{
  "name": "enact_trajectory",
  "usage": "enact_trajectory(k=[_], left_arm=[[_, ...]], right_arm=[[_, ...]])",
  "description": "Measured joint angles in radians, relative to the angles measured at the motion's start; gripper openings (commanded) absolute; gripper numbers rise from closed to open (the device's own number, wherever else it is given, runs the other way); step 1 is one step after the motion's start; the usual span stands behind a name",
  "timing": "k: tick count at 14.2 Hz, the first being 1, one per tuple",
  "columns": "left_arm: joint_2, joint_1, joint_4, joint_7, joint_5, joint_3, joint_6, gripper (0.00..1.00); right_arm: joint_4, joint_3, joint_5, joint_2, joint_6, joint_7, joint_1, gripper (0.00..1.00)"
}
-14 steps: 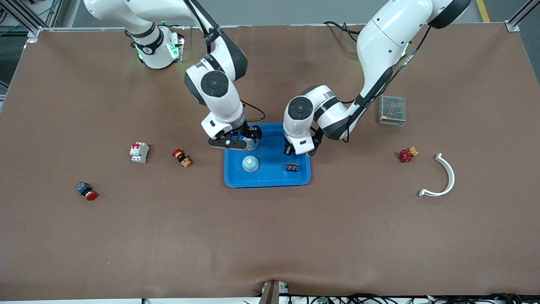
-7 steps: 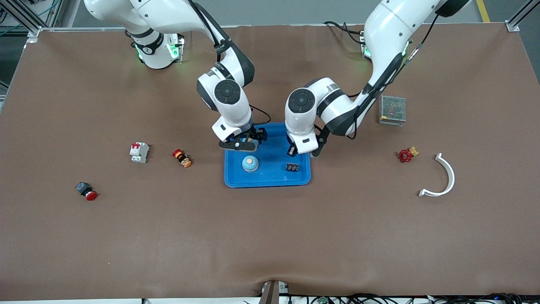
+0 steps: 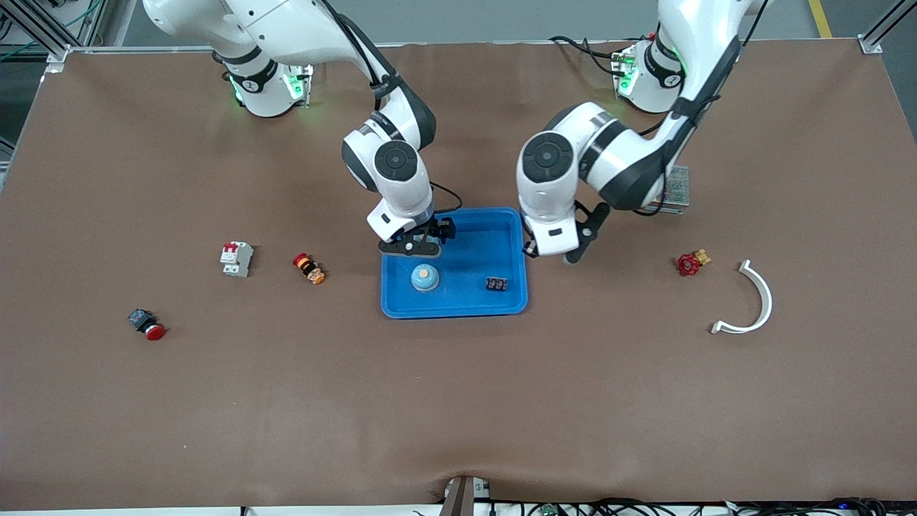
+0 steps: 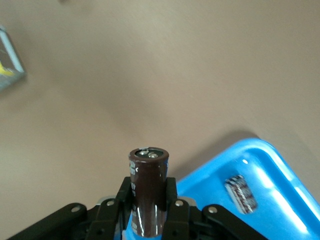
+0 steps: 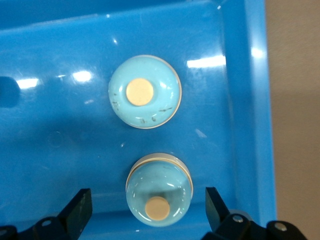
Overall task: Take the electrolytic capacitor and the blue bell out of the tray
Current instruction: 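Lift the capacitor with the left gripper toward the metal box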
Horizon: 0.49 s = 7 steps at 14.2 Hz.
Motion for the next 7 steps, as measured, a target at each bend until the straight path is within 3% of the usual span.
enact_trajectory(k=[7], left_arm=[[-0.061,0.122,-0.087,0.208,-0.018,0.0,-0.073,0.0]], right_arm=[[0.0,-0.001,-0.006,0.053,0.052,0.0,0.01,1.0]])
